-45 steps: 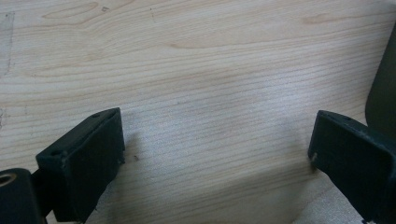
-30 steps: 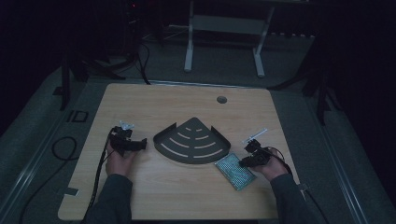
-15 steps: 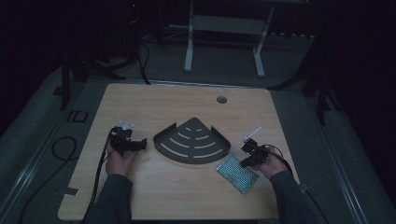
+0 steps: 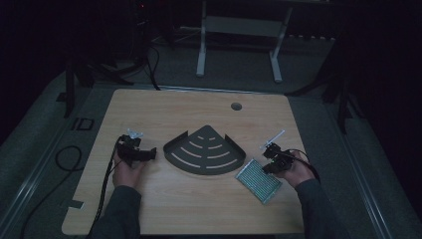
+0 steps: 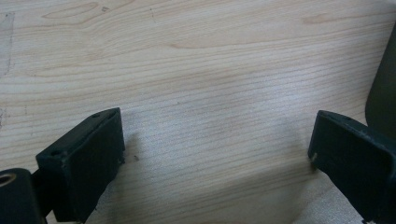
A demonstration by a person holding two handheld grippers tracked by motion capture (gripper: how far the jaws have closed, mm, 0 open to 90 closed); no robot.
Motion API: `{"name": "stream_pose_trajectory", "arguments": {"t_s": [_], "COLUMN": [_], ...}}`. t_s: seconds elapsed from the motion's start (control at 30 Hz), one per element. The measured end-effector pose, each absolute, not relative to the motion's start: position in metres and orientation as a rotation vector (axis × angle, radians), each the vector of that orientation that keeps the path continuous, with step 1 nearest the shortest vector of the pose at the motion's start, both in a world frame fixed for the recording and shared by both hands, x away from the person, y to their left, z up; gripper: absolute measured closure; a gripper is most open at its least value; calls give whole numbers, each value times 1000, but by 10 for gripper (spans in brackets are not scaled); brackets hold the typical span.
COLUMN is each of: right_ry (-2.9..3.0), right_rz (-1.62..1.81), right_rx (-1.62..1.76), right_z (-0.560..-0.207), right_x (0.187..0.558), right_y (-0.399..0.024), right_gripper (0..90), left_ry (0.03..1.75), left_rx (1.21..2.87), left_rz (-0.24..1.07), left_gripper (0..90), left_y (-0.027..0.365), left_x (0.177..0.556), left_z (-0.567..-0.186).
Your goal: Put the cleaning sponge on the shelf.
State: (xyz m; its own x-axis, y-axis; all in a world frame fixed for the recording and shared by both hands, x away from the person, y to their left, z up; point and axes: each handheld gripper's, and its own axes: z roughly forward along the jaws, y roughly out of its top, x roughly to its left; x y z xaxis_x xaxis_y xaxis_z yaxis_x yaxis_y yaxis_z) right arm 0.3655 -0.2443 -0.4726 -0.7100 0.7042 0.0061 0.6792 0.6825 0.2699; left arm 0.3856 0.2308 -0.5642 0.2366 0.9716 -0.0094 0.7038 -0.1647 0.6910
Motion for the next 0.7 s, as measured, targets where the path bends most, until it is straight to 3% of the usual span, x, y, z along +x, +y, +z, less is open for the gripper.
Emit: {"name": "stream_pose_trajectory", "arguments": {"t_s": [0.7], "right_ry": [2743], "right_rz": [382], "right_rx": [1133], "right_z": [-442], "right_x": [370], "right_y": [-247], "right_gripper": [898], "left_ry": [1529], "left_rx": [1939], "left_rz": [603], "left_gripper": [41], "left_y": [231], "left_x": [386], "left_z": [-564]}}
